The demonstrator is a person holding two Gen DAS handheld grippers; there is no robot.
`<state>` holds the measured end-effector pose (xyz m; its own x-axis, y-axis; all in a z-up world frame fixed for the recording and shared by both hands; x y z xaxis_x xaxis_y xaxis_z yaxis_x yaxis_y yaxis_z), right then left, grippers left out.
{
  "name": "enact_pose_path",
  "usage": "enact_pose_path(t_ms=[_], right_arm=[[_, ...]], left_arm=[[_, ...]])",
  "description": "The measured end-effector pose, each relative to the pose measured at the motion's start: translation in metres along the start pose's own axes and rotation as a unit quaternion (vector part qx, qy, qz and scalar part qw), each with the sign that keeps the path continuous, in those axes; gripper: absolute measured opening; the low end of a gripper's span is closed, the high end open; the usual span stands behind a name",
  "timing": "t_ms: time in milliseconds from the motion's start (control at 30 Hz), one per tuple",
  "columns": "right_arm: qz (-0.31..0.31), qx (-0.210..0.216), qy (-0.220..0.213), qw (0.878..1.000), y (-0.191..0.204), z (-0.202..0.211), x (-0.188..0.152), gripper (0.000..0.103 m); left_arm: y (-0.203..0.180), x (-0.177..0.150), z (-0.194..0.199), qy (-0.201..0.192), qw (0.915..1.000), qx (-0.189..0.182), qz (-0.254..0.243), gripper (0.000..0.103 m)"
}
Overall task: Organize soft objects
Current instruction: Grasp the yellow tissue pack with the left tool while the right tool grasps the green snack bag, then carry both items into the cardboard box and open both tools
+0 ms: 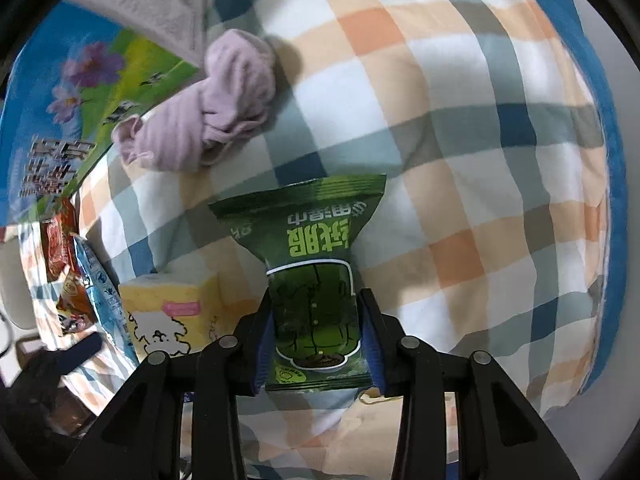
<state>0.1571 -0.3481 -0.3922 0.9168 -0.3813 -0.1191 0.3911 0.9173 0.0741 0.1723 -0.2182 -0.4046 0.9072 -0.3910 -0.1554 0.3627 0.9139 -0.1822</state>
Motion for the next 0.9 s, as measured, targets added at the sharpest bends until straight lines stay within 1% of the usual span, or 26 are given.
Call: enact_pose_path(t_ms=[67,133,167,200,233,267,300,333,433,500,533,567,600,667,700,800,833,867,900], right_arm=[[-0.003,0.007,0.006,1.000,-0.004,-0.004,0.002,0.048],[-0.002,0.008,0.009,1.000,-0.008,-0.013,0.003,0.051],[-0.001,0.008,0.011,1.000,-0.009,-0.014,0.005,0.051],[0.001,0.009,0.012,1.000,-0.009,-0.016,0.004,0.051],[0.004,0.008,0.014,1.000,-0.009,-0.021,0.003,0.051],[0.007,0.006,0.017,1.000,-0.011,-0.019,0.006,0.051],[0.011,0.003,0.021,1.000,-0.010,-0.024,0.005,0.051],[0.013,0.001,0.025,1.000,-0.002,-0.020,0.009,0.051],[0.020,-0.015,0.030,0.999,0.010,-0.039,0.008,0.051],[0.023,-0.026,0.034,0.999,0.015,-0.048,0.006,0.050],[0.023,-0.029,0.033,0.999,0.021,-0.053,0.006,0.048],[0.022,-0.032,0.032,0.999,0.024,-0.054,0.006,0.043],[0.023,-0.036,0.030,0.999,0.027,-0.055,0.005,0.042],[0.023,-0.036,0.027,0.999,0.033,-0.054,0.003,0.039],[0.023,-0.034,0.025,0.999,0.035,-0.054,0.001,0.039],[0.027,-0.027,0.013,0.999,0.041,-0.044,-0.005,0.039],[0.029,-0.023,0.007,0.999,0.045,-0.040,-0.009,0.038],[0.031,-0.022,0.002,0.999,0.047,-0.037,-0.014,0.038],[0.031,-0.018,-0.003,0.999,0.050,-0.032,-0.017,0.038]], left_arm=[[-0.007,0.005,-0.017,0.013,0.9999,0.008,-0.005,0.103],[-0.014,0.012,-0.031,0.019,0.9997,0.011,-0.009,0.103],[-0.016,0.017,-0.037,0.017,0.9996,0.018,-0.010,0.096],[-0.016,0.021,-0.042,0.016,0.9995,0.025,-0.010,0.082],[-0.016,0.023,-0.045,0.017,0.9996,0.023,-0.010,0.078],[-0.013,0.026,-0.045,0.016,0.9996,0.021,-0.007,0.071],[-0.011,0.029,-0.044,0.012,0.9997,0.022,-0.004,0.060],[-0.008,0.031,-0.043,0.008,0.9997,0.024,-0.002,0.060],[-0.004,0.035,-0.043,-0.006,0.9997,0.023,0.009,0.060],[0.002,0.032,-0.036,-0.016,0.9994,0.026,0.017,0.060],[0.003,0.033,-0.035,-0.021,0.9992,0.027,0.021,0.060],[0.004,0.034,-0.034,-0.026,0.9990,0.028,0.025,0.060],[0.002,0.034,-0.034,-0.032,0.9987,0.028,0.027,0.060],[0.008,0.030,-0.023,-0.046,0.9981,0.028,0.030,0.060],[0.011,0.016,-0.019,-0.052,0.9978,0.026,0.032,0.060],[0.014,0.013,-0.002,-0.073,0.9965,0.016,0.037,0.060],[0.014,0.011,0.006,-0.082,0.9959,0.013,0.038,0.060],[0.022,-0.003,0.020,-0.090,0.9952,0.010,0.037,0.060],[0.022,-0.004,0.032,-0.098,0.9945,0.007,0.038,0.060]])
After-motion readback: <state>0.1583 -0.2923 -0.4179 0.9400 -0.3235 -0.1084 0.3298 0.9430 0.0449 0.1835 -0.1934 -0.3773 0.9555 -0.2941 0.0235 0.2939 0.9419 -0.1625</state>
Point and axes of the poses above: each gripper's, at about its wrist camera, not at the fingertips, and z roughly against the way its jaws point, y to its left, x to its top, the point moved 2 cm from there along -z, roughly the way its jaws point, and after that the axes turned 5 degrees about -x, right-handed, at the moved point
